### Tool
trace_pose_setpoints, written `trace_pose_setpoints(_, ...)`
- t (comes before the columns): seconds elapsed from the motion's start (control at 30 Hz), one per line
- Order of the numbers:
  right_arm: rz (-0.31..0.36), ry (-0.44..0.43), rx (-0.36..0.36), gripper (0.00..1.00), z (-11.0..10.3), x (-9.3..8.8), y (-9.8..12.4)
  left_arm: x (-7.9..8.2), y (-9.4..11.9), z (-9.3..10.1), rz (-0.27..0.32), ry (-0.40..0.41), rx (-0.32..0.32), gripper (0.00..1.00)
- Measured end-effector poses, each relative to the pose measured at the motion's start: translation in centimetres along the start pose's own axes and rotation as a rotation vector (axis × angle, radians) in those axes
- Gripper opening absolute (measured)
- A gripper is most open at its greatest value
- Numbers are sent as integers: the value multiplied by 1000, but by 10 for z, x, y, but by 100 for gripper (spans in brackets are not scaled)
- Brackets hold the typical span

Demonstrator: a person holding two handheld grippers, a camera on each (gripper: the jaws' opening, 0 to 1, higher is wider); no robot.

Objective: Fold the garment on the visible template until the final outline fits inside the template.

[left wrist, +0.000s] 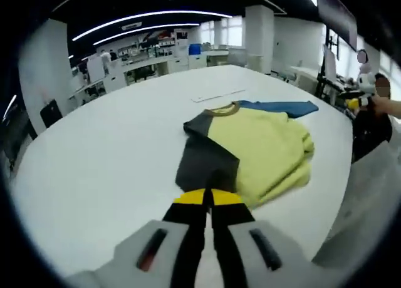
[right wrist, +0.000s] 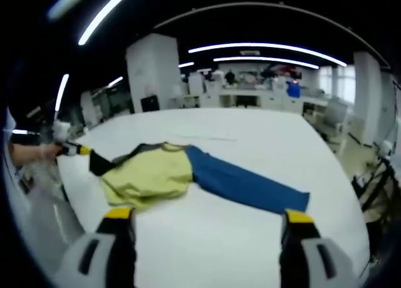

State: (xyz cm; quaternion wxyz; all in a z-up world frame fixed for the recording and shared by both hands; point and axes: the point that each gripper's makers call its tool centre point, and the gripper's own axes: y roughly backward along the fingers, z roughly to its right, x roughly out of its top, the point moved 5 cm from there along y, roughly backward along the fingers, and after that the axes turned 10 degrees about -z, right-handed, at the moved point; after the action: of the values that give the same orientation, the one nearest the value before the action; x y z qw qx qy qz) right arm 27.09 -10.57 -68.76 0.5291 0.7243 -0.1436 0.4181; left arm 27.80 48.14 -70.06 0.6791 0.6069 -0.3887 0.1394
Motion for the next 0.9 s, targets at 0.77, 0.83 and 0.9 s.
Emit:
trace_pose_setpoints(0.77, -100, -7, -47, 95, -41, 2, -15, -5, -68, -202, -31, 205, 101, 0)
trace_pose_setpoints(0.83, -104, -17, -51, 94, -42, 2, -14, -10, -76, -206, -63, 230, 99, 0)
trace_pose_setpoints(0.9, -106, -27, -56, 94, -44, 4, -16, -19, -78, -210, -80, 258, 107, 0)
